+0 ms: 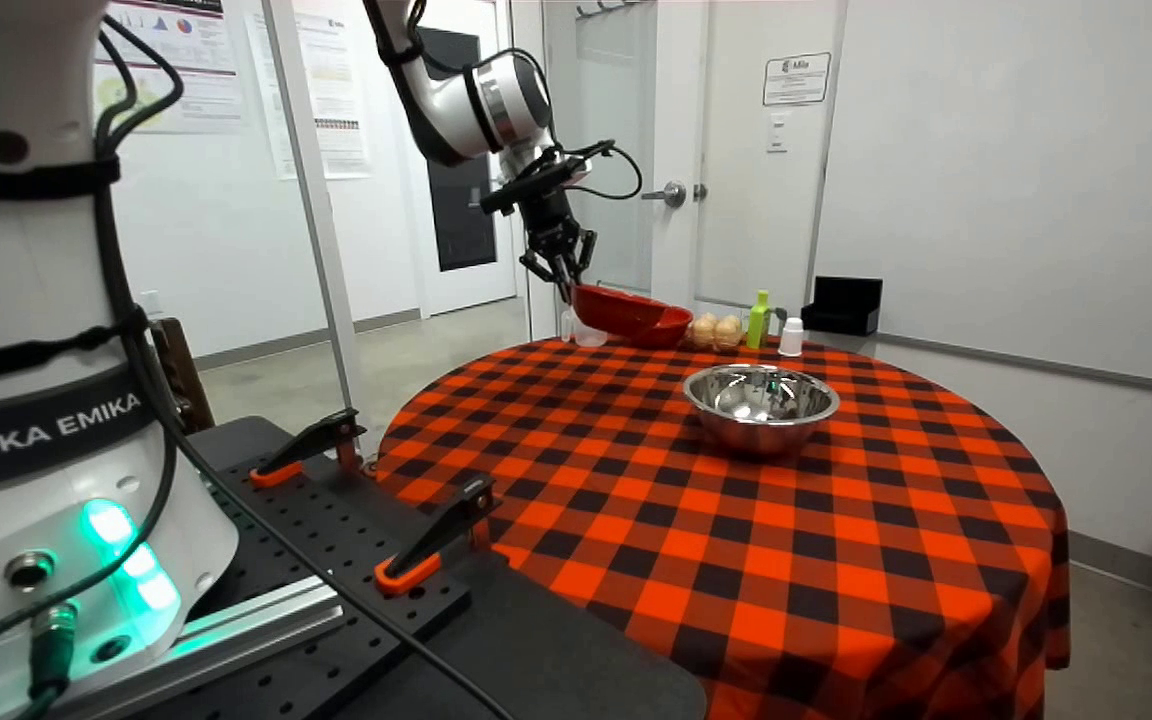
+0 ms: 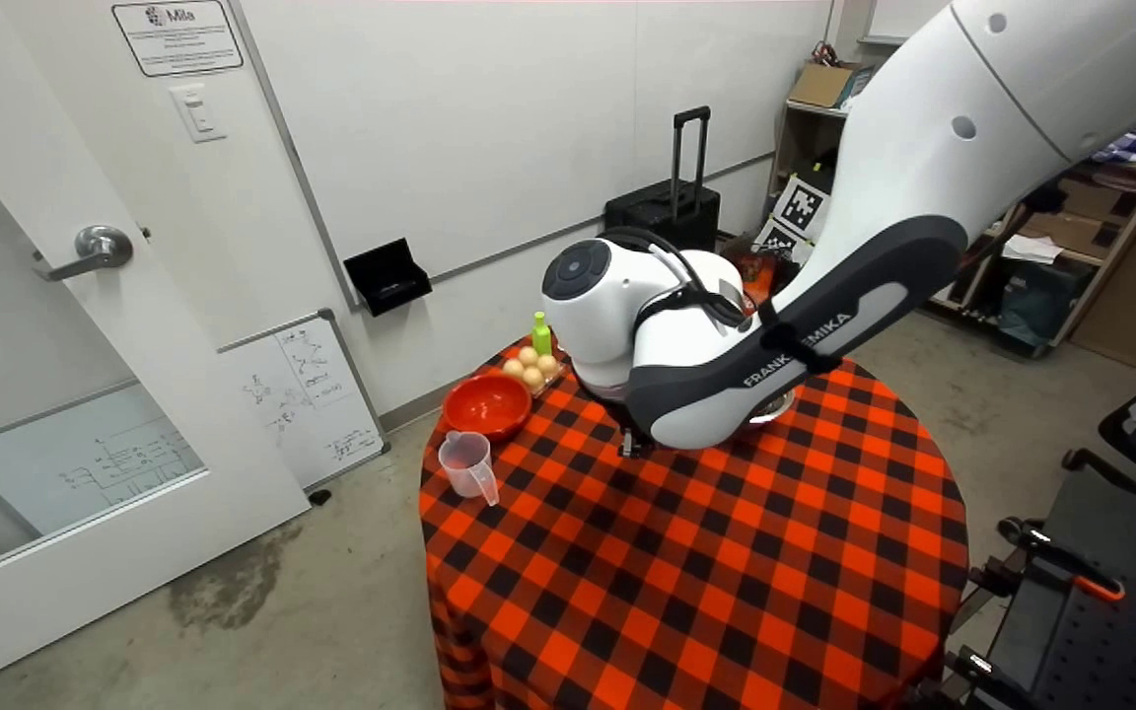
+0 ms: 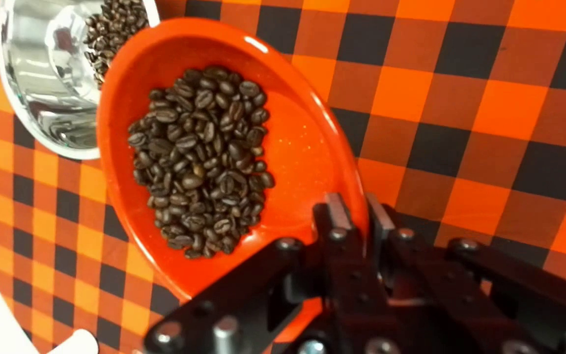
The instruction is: Pour the contents in the red bowl into the silver bowl
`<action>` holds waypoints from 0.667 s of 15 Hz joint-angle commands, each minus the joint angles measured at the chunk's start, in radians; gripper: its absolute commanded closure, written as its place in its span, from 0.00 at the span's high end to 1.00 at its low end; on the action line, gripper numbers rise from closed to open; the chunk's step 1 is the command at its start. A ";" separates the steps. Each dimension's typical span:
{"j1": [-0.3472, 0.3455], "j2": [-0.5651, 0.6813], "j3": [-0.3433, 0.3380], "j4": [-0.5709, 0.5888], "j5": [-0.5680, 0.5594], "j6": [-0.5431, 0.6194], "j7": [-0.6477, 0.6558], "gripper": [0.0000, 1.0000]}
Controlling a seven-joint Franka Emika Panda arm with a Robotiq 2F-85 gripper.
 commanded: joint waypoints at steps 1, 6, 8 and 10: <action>-0.004 0.118 -0.011 0.093 -0.020 0.067 0.028 0.03; 0.009 0.250 -0.056 0.174 -0.018 0.154 0.026 0.03; 0.022 0.290 -0.079 0.203 -0.021 0.168 0.033 0.03; 0.033 0.326 -0.098 0.232 -0.021 0.173 0.034 0.03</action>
